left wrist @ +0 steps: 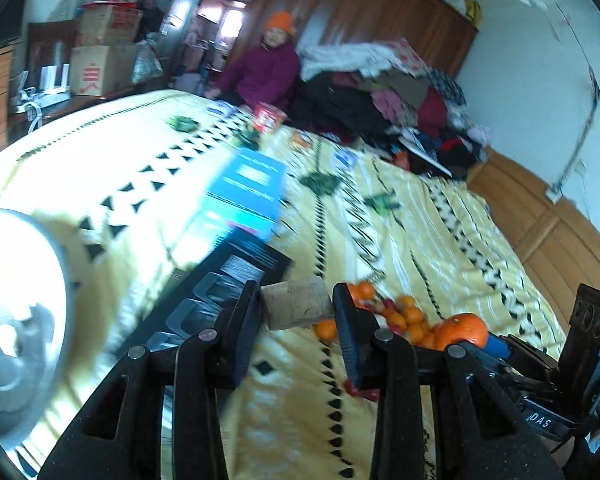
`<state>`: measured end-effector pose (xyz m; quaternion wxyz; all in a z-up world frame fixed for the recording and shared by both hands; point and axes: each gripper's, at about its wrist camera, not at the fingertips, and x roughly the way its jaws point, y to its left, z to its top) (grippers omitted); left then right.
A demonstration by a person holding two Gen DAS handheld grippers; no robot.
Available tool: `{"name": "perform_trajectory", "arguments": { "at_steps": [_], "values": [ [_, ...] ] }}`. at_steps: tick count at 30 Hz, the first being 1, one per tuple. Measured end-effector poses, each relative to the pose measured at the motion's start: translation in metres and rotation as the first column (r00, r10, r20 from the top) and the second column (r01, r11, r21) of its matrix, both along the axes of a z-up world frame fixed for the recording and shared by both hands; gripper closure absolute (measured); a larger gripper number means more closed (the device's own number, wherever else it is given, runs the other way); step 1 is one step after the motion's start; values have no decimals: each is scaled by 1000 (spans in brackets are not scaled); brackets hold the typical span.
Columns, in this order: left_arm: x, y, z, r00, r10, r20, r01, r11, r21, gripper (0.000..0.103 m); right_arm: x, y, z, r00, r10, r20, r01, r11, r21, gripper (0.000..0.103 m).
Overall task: Organize fruits
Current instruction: 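Carry both to the steel basin and open both tools to drop them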
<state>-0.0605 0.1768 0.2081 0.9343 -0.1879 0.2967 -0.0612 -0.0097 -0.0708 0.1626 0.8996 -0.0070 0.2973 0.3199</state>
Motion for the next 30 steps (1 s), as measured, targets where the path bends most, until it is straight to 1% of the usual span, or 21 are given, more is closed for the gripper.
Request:
{"name": "perform_trajectory", "arguments": {
  "at_steps": [3,7,11,14,17,20,24,26,30],
  "values": [
    [-15,45,7,996,85,17,-84,996,-13,65,-1,31,16,998,49,28,-49,999,1,58],
    [-38,107,8,980,198,21,-197,980,-29,65,-4,84,38,988,144,59,-145,989,8,58],
    [-54,156,1,960,281,12,-281,960,-17,65,-10,140,50,968,241,66,-243,970,25,58],
    [-64,183,-10,947,321,-7,-321,947,-14,65,-15,186,51,948,313,54,-315,949,31,58],
    [-70,202,-23,937,347,-28,-347,938,-8,65,-21,220,43,930,365,32,-366,930,18,58],
    [-72,215,-37,923,378,-74,-378,926,13,65,-21,257,27,915,404,-17,-404,915,-5,58],
    [-70,225,-57,894,421,-155,-408,907,106,65,-16,289,-7,892,432,-133,-438,899,-18,58],
    [-70,226,-65,881,435,-188,-415,899,137,65,-13,301,-25,880,435,-190,-449,893,-31,58],
    [-67,223,-75,865,443,-234,-405,894,193,65,-8,315,-50,873,415,-257,-445,893,-69,58]
  ]
}}
